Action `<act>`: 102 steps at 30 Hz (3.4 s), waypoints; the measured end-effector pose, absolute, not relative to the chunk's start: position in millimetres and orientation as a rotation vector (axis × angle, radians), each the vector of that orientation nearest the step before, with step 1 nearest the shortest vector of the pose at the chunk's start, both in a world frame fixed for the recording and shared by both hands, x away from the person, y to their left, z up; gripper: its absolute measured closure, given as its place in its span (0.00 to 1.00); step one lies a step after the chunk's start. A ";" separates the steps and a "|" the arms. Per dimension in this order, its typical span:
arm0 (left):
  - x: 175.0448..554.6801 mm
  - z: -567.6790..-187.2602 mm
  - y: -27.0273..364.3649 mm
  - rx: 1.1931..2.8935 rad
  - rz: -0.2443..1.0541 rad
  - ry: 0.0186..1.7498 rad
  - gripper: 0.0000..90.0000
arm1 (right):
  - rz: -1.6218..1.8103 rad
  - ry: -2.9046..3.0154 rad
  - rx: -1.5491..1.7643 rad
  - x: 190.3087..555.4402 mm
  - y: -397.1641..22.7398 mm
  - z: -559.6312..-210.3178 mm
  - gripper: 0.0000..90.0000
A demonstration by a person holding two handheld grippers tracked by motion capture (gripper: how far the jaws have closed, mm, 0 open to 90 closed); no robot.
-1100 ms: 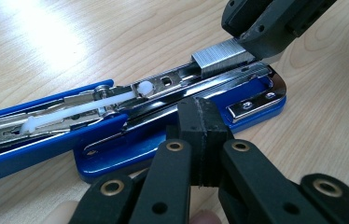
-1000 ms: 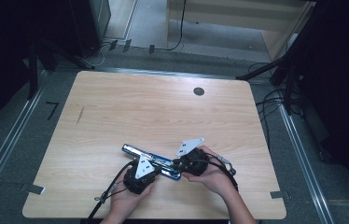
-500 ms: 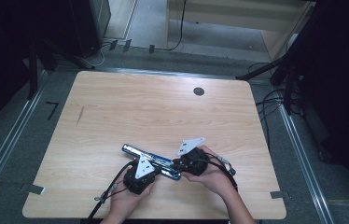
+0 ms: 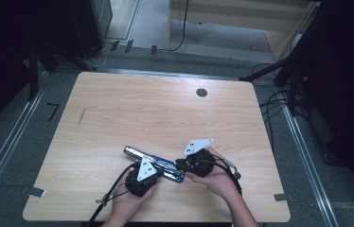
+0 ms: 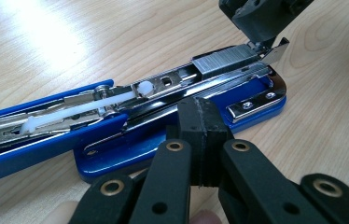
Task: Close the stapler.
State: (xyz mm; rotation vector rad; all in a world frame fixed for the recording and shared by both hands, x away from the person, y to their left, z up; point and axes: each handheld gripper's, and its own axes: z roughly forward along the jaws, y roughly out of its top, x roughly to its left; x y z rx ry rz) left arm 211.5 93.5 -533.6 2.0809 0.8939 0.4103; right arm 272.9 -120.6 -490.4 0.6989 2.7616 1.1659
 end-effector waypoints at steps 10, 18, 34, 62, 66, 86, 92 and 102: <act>211.5 -533.4 93.8 2.086 0.414 0.891 1.00 | 1.122 2.769 0.676 272.6 -111.0 -495.5 0.94; 211.5 -533.4 93.6 2.085 0.413 0.892 1.00 | 1.154 2.742 0.702 273.2 -108.0 -493.3 1.00; 211.5 -533.5 93.7 2.085 0.412 0.891 1.00 | 1.176 2.732 0.693 277.7 -85.3 -501.8 1.00; 213.1 -533.3 95.9 2.075 0.386 0.909 1.00 | 1.206 2.683 0.723 265.5 -115.2 -498.3 1.00; 213.2 -533.3 96.0 2.076 0.386 0.908 1.00 | 1.222 2.678 0.741 263.4 -122.1 -499.5 1.00; 213.2 -533.3 96.1 2.075 0.386 0.909 1.00 | 1.251 2.666 0.802 260.6 -137.3 -500.7 0.95; 213.3 -533.2 96.2 2.076 0.387 0.908 1.00 | 1.256 2.661 0.797 262.1 -132.6 -501.3 0.96; 213.4 -533.2 96.3 2.076 0.385 0.909 1.00 | 1.224 2.676 0.787 262.8 -121.5 -506.4 0.77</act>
